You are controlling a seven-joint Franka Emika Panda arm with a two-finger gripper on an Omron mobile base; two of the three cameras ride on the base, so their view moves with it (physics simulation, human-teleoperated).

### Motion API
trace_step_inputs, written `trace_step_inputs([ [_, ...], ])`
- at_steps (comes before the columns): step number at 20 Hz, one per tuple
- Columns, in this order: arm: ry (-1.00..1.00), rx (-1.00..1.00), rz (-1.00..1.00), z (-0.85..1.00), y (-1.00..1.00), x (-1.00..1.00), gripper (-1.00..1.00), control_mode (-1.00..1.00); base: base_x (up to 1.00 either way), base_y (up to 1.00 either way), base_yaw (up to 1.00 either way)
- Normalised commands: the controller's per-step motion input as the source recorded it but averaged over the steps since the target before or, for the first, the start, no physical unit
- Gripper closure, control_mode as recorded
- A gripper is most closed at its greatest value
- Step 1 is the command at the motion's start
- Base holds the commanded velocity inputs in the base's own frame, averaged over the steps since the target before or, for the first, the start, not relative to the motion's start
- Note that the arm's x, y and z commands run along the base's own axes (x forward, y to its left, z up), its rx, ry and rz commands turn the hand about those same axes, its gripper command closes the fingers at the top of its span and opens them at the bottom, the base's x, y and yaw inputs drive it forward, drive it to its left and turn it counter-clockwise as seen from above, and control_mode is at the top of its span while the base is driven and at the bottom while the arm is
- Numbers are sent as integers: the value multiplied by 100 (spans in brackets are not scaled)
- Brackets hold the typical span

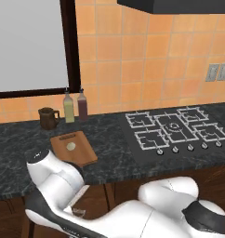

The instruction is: Place the appropriate cutting tool for cutting the garlic skin on the cutting board.

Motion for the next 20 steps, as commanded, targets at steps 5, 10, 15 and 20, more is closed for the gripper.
trace_step_inputs([
  [5, 1, -5, -22, 73, -11, 71, 100, -100, 0, 0, 0],
  [10, 0, -5, -19, 42, -25, 94, 100, -100, 0, 0, 0],
  [15, -4, -3, -8, 2, -7, 100, 100, -100, 0, 0, 0],
  [20, -6, 0, 0, -18, 0, 100, 100, -100, 0, 0, 0],
])
